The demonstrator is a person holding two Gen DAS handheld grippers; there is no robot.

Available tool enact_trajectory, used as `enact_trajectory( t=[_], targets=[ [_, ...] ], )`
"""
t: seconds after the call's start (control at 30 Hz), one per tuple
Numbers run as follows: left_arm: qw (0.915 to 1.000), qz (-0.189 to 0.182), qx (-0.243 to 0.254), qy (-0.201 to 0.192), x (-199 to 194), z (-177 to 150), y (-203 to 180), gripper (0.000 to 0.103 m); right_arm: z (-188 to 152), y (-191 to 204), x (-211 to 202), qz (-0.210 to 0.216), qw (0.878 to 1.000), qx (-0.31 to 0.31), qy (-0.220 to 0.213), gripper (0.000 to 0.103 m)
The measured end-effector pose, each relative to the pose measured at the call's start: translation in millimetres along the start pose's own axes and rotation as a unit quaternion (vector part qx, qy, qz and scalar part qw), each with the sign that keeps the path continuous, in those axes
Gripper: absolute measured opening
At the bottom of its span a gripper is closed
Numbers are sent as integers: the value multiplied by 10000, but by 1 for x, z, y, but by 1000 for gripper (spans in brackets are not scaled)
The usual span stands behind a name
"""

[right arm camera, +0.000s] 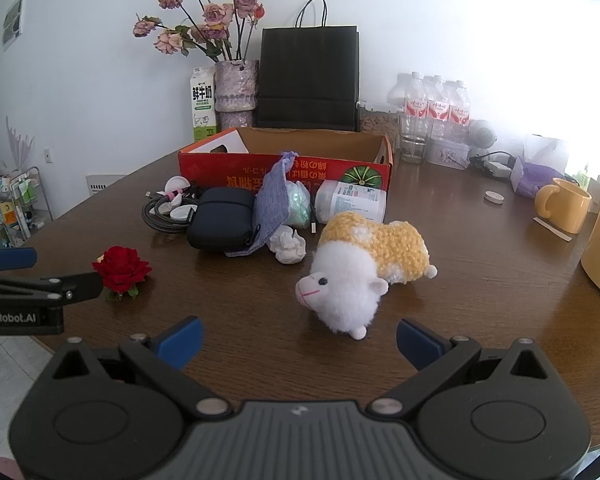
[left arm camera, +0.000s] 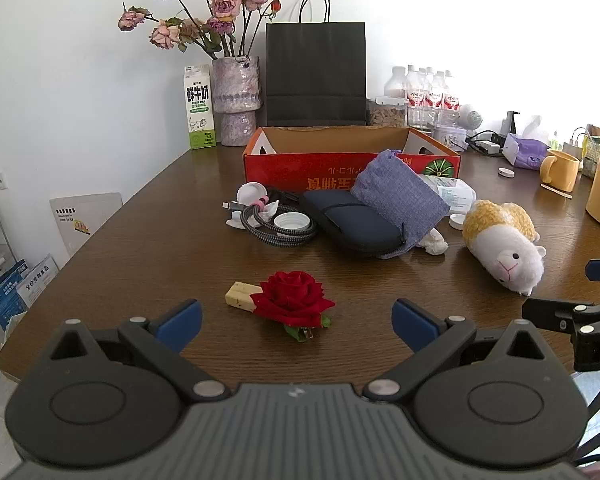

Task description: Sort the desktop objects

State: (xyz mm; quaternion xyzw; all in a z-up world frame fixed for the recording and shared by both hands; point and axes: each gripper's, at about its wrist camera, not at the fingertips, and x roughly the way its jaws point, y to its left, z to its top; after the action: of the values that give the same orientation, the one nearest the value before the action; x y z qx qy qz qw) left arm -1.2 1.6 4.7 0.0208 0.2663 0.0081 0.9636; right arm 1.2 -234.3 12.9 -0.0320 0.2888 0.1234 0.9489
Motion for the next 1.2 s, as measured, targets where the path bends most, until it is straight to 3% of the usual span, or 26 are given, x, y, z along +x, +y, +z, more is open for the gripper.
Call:
enact_trajectory(
  t=[0.77,0.83,1.0,1.13,1.2],
  targets=[
    [9999,40,-11,125,19,2,3,103,1,-7,19,-94,9999,41,112,103],
    [9999,20,-2,150,27,3,2,99,1,-10,25,-123,9998,73,129,103],
    [9994,-5,-27,352,48,4,0,74,8,-17,40,-221,9995,157,140,103],
    [9992,-6,-34,406,59,7,-2,71,19,-23,52,-255,9993,246,151,103],
    [9992,0,1,404,62,9,-3,63,25,-26,58,-284,9992,241,148,103]
  ],
)
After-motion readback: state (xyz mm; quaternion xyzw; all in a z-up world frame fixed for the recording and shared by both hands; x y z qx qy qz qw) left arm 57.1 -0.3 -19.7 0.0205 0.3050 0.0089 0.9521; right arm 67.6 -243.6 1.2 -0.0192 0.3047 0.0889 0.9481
